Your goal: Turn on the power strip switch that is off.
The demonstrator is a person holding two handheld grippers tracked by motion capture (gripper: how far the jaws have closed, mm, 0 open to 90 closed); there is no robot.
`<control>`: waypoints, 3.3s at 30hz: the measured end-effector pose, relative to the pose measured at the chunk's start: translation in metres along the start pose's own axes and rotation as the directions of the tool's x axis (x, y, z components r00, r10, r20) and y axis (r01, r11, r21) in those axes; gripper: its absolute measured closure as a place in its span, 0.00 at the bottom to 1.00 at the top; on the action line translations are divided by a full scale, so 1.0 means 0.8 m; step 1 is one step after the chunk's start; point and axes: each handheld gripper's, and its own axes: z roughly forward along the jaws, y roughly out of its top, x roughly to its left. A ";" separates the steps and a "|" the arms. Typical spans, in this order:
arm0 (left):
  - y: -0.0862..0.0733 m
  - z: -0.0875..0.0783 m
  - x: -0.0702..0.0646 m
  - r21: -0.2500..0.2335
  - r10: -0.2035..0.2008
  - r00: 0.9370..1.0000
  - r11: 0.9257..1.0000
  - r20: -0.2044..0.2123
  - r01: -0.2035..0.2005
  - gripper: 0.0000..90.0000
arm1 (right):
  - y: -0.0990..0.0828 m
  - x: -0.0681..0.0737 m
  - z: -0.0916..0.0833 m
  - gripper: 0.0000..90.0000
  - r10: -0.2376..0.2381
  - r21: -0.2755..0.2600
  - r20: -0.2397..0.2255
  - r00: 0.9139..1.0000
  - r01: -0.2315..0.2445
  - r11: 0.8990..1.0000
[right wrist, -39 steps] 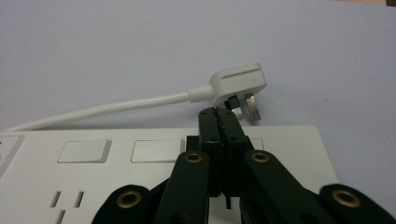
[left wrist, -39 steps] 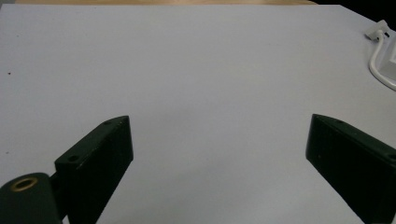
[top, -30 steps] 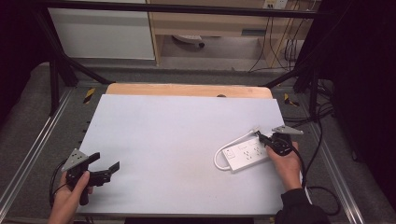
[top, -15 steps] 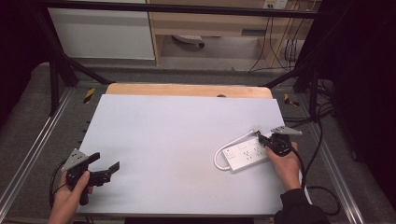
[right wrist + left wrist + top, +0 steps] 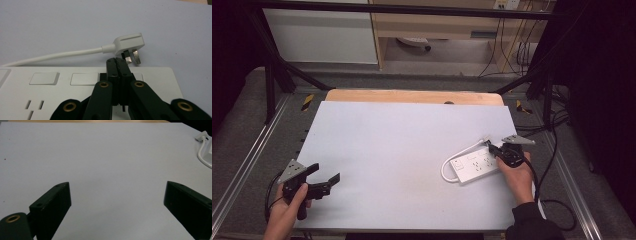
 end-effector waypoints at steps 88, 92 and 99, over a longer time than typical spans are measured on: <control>0.000 0.000 -0.001 -0.001 0.002 1.000 1.000 0.003 -0.002 0.08 | 0.028 0.046 -0.035 0.03 0.037 -0.117 -0.049 0.998 -0.042 0.992; 0.000 0.000 -0.001 -0.002 0.002 1.000 1.000 0.004 -0.002 0.08 | 0.027 0.053 -0.044 0.05 0.023 -0.138 -0.058 0.998 -0.031 0.990; 0.000 -0.001 -0.001 -0.004 0.002 1.000 1.000 0.003 -0.002 0.08 | 0.030 0.060 -0.062 0.05 0.017 -0.199 -0.057 0.998 -0.029 0.980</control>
